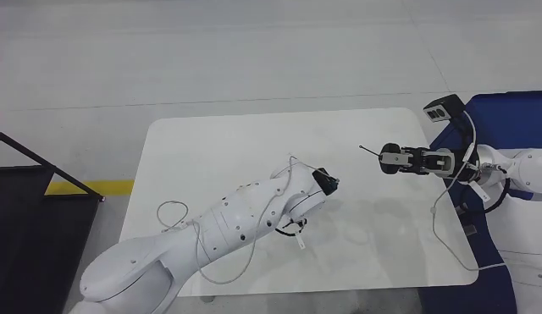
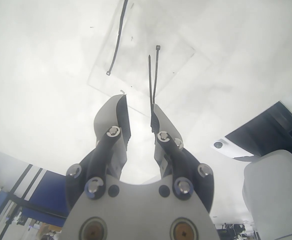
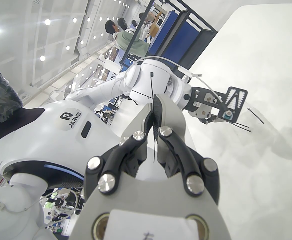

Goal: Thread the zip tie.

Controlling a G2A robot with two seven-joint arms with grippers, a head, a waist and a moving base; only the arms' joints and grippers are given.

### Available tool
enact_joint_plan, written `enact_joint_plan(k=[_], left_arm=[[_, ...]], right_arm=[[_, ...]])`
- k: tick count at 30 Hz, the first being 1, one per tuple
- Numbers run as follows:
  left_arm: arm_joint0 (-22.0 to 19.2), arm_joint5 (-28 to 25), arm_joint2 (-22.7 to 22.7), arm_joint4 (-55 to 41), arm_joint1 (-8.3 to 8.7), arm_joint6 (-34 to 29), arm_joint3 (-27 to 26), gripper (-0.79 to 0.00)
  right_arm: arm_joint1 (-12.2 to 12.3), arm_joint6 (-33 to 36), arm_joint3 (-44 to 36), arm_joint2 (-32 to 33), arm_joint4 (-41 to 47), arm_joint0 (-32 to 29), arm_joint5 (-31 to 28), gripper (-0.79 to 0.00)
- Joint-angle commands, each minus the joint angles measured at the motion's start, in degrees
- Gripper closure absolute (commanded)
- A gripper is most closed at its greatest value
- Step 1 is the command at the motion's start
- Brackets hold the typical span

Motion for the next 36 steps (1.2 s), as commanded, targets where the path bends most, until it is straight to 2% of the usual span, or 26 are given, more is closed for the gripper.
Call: enact_joint_plan(k=[1, 17, 36], left_arm=[[-0.2, -0.4, 0.3, 0.1, -0.76, 0.3, 1.2, -0.151], [-1.0, -2.9, 0.9, 0.0, -5.53, 1.0, 10.0, -0.16], [-0.6, -5.9, 0.5, 0.9, -8.77, 0.2, 16.7, -0.166]], right_arm=[[0.0, 0.0, 0.0, 0.0, 0.0, 0.0, 0.0, 0.0], [0.0, 0.0, 0.0, 0.0, 0.0, 0.0, 0.0, 0.0], [0.0, 0.0, 0.0, 0.0, 0.0, 0.0, 0.0, 0.0]])
